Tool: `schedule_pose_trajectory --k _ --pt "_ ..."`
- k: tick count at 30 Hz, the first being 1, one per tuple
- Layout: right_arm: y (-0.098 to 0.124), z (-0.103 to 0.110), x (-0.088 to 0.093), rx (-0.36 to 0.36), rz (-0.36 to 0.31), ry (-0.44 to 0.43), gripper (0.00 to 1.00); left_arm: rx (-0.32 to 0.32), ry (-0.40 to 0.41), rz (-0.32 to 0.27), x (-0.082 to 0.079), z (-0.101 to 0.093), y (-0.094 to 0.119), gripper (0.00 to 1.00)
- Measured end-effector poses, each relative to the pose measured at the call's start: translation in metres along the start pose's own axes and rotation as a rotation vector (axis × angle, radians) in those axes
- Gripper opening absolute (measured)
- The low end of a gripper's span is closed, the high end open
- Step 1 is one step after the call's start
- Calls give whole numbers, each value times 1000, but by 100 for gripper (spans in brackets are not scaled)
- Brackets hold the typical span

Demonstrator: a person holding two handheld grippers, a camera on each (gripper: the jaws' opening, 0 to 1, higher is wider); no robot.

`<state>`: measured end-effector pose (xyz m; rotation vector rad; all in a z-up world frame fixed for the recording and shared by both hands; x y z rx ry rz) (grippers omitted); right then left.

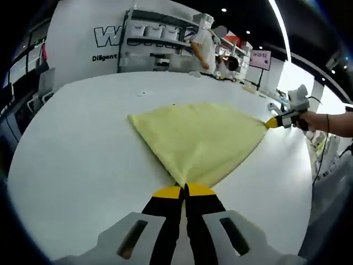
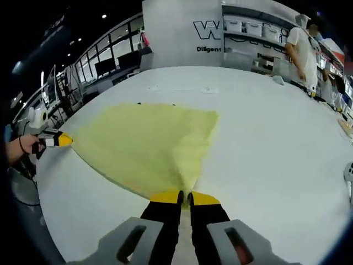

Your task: Fold the garment on the visible template until the final outline fits inside the template.

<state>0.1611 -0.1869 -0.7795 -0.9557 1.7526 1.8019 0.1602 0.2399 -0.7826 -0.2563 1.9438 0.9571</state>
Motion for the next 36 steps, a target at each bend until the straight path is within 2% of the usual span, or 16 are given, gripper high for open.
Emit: schedule_pose_trajectory --k 2,5,9,11,12,14,17,22,24,25,27,29,36 --pt "4 -4 2 11 4 6 1 -36 2 -12 -1 4 6 6" --pt "12 -10 6 34 -4 -46 0 -69 11 -19 -2 10 18 1" --pt "19 -13 9 56 -36 -76 0 -86 10 -31 -1 6 30 0" --pt "26 -16 7 113 -60 -25 0 -88 0 -46 -3 1 34 0" --pt "31 -14 6 120 -86 -46 0 -91 -3 -55 -4 -1 36 0" --pt "36 -13 4 132 -96 -78 0 -97 -3 -62 -5 -5 39 0" --pt "46 -7 2 149 -118 -68 0 -114 -11 -79 -6 -13 44 0" --pt "65 6 3 156 -150 -100 0 -166 8 -109 -6 -25 56 0" --pt "70 12 5 156 -147 -102 0 -194 13 -108 -5 -28 62 0" --pt "73 16 6 154 -145 -105 0 -202 23 -127 -6 -30 65 0" --pt "79 24 9 138 -144 -130 0 -202 43 -160 -6 -37 71 0" --pt "86 31 11 134 -144 -134 0 -206 44 -163 -5 -40 75 0" --pt "110 58 14 102 -141 -105 1 -246 49 -203 -1 -70 99 0"
Point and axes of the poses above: the point that each gripper's makers call its tool centre point, and the gripper's own axes: y roughly backward along the fingers, z roughly to its left, x roughly out of its underside, the point moved 8 cm from there along y, roughly backward along the fingers, and after that the axes turned 12 degrees about x, right-handed, at the moved point
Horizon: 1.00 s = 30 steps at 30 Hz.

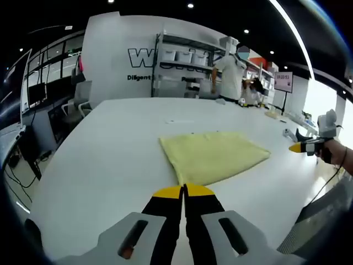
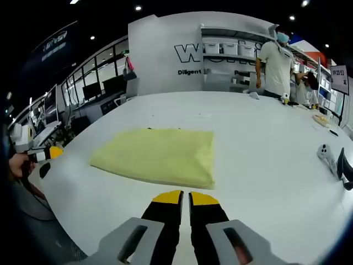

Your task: Fold the garment on the visible template until the final outline fits inside the template.

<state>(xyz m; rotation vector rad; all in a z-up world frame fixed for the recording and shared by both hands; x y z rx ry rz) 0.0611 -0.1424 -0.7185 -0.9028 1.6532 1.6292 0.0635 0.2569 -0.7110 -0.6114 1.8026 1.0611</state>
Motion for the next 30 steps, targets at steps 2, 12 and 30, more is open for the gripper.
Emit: schedule_pose_trajectory --k 2,12,30 --pt "4 6 2 -11 15 5 2 -16 -32 9 2 -4 5 0" --pt "21 15 6 0 13 6 7 -21 -35 -15 -1 -13 18 0" --pt "31 15 16 83 63 -5 99 -86 -46 -1 -11 -13 31 96"
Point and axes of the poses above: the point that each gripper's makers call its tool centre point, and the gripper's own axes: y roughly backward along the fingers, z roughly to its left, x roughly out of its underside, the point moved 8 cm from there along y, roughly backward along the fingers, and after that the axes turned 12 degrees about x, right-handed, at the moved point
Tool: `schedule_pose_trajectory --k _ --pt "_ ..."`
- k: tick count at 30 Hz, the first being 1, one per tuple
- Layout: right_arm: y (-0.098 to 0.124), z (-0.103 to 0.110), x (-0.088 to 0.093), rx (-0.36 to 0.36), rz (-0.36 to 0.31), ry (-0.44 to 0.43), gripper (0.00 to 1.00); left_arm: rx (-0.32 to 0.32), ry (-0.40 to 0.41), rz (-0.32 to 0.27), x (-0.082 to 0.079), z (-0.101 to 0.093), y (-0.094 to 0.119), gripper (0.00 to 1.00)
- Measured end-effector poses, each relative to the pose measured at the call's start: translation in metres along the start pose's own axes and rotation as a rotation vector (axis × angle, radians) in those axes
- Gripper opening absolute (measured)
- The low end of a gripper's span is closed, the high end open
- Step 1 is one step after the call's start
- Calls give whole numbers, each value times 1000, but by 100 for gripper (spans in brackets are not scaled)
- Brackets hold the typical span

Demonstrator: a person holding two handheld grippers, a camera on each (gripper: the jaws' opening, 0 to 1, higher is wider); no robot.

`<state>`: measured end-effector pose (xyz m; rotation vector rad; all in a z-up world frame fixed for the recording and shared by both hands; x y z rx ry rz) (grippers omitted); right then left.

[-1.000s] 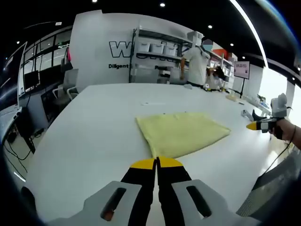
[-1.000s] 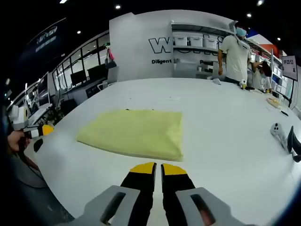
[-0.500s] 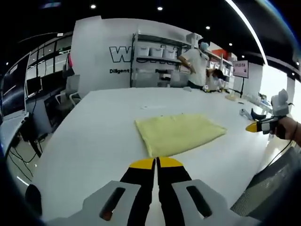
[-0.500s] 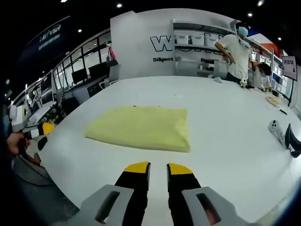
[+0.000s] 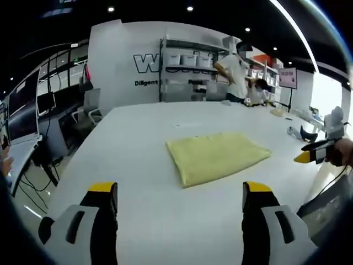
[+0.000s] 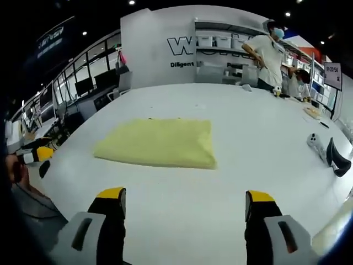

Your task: Fold the garment on the visible template until the final outline fits inside the template.

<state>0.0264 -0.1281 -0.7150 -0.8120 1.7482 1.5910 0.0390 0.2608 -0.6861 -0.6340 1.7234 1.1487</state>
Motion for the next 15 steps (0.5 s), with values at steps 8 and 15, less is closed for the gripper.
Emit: schedule_pose_trajectory --k 8,15 --pt "5 4 4 -35 -4 -33 100 -1 0 -1 -3 -2 2 99" --pt "10 4 5 -42 -5 -31 100 -2 12 -11 -4 -2 6 99"
Point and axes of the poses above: the point that each gripper's makers call its tool centre point, and the gripper's own axes: y roughly backward along the fingers, z roughly to its left, x roughly out of its underside, the point moved 8 cm from there along y, roughly backward along the fingers, and after that the axes turned 12 degrees about x, right-handed, at the moved point
